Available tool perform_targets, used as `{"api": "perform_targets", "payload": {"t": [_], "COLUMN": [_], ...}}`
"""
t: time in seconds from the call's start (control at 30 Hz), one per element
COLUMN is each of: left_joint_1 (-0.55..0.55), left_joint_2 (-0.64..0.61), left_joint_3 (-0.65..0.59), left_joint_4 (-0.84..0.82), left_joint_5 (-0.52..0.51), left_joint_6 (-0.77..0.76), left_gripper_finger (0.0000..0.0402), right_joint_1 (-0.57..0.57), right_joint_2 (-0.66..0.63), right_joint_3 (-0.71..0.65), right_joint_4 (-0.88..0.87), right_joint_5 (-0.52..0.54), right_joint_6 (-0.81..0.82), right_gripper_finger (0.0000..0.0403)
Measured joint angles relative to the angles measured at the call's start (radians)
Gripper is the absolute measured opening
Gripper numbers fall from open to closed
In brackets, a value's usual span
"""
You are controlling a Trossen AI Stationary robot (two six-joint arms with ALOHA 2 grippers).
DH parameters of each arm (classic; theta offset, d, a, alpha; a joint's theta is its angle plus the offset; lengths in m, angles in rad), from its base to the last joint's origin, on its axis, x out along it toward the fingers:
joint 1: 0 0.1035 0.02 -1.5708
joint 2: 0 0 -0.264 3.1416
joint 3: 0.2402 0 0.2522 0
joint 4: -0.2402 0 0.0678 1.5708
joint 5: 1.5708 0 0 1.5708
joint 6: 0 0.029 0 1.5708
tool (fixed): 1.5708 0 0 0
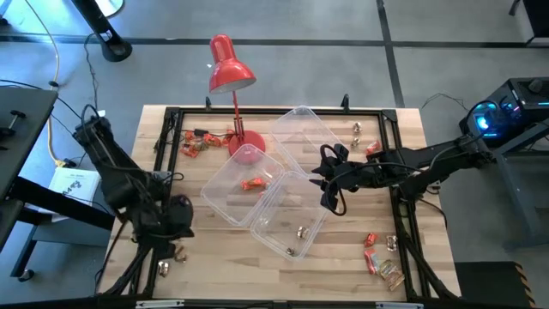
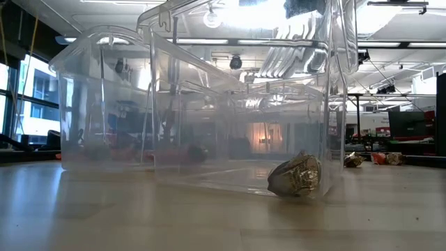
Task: Sort candy
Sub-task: Put the gold candy into the bottom left transparent bin
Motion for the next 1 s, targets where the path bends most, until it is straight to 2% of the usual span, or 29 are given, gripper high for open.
{"api": "perform_targets", "payload": {"t": [0.17,0.23,0.33,0.53,0.67,1.0], "left_joint_1": [0.031,0.041,0.060,0.088,0.092,0.092], "left_joint_2": [0.028,0.037,0.051,0.059,0.059,0.061], "left_joint_3": [-0.110,-0.174,-0.254,-0.340,-0.398,-0.575], "left_joint_4": [-0.113,-0.089,-0.079,-0.064,-0.028,0.090], "left_joint_5": [0.197,0.276,0.337,0.354,0.415,0.406], "left_joint_6": [-0.068,-0.079,-0.108,-0.183,-0.176,-0.172], "left_gripper_finger": [0.0018,0.0039,0.0082,0.0171,0.0210,0.0223], "right_joint_1": [0.000,0.000,0.000,0.000,0.000,0.000], "right_joint_2": [0.000,0.000,0.000,0.000,0.000,0.000], "right_joint_3": [0.000,0.000,0.000,0.000,0.000,0.000], "right_joint_4": [0.000,0.000,0.000,0.000,0.000,0.000], "right_joint_5": [0.000,0.000,0.000,0.000,0.000,0.000], "right_joint_6": [0.000,0.000,0.000,0.005,0.022,0.026], "right_gripper_finger": [0.0124,0.0124,0.0124,0.0124,0.0124,0.0124]}}
